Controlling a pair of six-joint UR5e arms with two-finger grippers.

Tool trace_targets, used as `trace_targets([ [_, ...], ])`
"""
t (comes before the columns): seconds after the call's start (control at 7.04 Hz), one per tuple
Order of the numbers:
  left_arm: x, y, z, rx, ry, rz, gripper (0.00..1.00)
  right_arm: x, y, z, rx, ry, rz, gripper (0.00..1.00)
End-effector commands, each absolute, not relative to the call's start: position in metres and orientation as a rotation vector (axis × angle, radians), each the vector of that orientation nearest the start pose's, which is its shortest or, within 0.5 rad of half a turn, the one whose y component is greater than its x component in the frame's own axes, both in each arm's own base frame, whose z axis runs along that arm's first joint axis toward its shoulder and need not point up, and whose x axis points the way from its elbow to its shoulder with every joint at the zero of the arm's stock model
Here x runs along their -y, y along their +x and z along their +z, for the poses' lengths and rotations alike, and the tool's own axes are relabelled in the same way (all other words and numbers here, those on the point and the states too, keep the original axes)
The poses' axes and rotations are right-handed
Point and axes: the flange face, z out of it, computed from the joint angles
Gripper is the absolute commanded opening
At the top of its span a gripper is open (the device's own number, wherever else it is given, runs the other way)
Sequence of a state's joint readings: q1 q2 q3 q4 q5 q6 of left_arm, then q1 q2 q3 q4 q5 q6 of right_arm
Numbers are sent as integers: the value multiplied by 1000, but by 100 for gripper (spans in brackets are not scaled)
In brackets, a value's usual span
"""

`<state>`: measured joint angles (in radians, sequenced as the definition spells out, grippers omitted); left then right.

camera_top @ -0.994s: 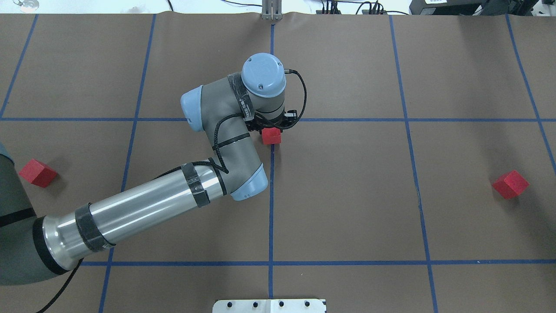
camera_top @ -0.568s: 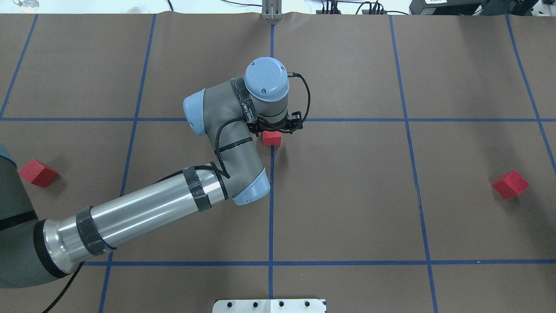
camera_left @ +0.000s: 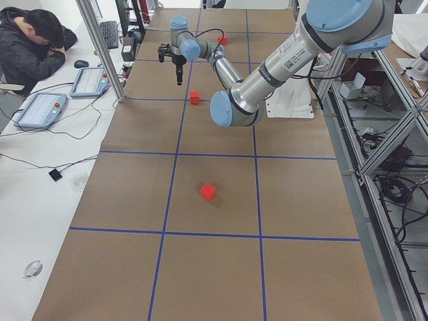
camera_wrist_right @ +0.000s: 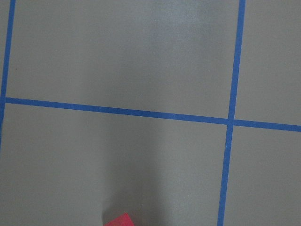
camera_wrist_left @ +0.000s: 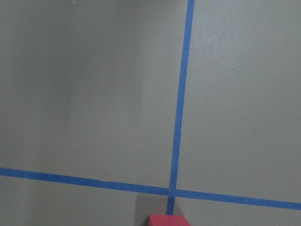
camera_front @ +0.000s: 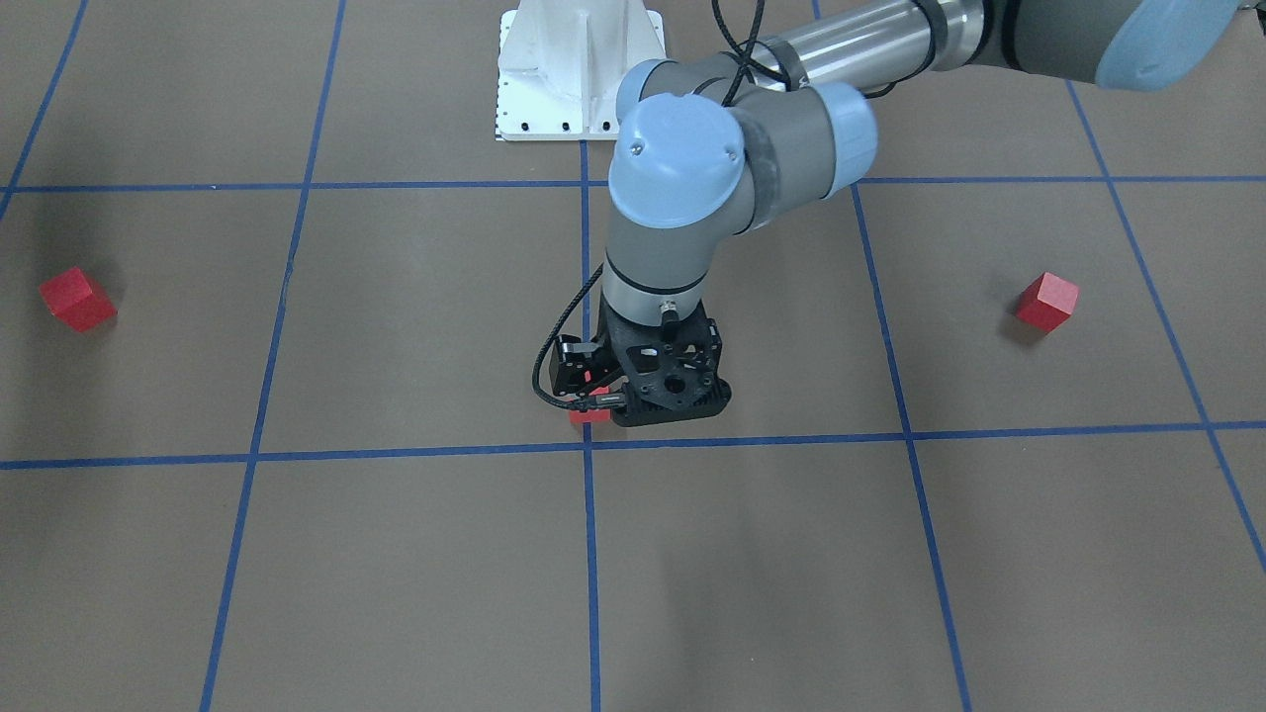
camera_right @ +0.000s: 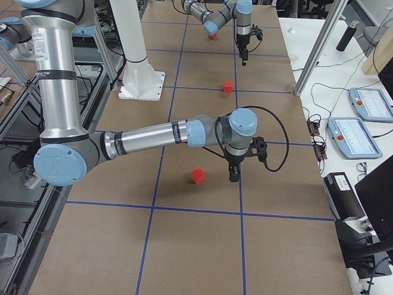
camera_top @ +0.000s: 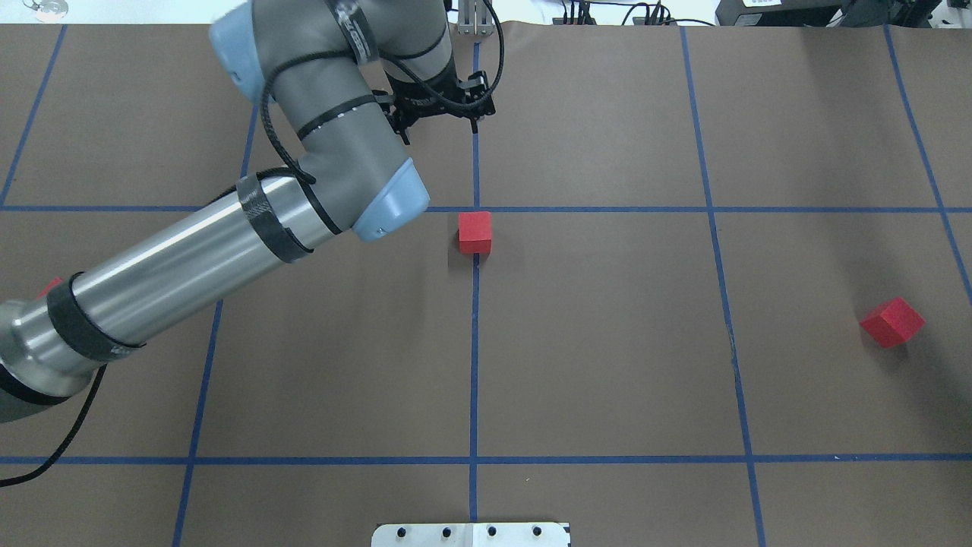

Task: Form red blocks into L shape at center
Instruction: 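Raise the left gripper away while the right gripper reaches the far red cube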

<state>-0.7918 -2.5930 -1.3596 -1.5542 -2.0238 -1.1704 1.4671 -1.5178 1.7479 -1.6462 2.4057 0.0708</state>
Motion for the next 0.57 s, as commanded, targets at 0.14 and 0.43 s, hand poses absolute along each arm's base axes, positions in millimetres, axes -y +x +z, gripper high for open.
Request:
trace_targets([
  [0.14, 616, 420, 82, -884, 108, -187, 100, 466, -31, 569, 855, 196, -237, 99],
  [0.43, 610, 412, 92, -888, 114, -189, 100, 439, -38, 581, 858, 178, -259, 99],
])
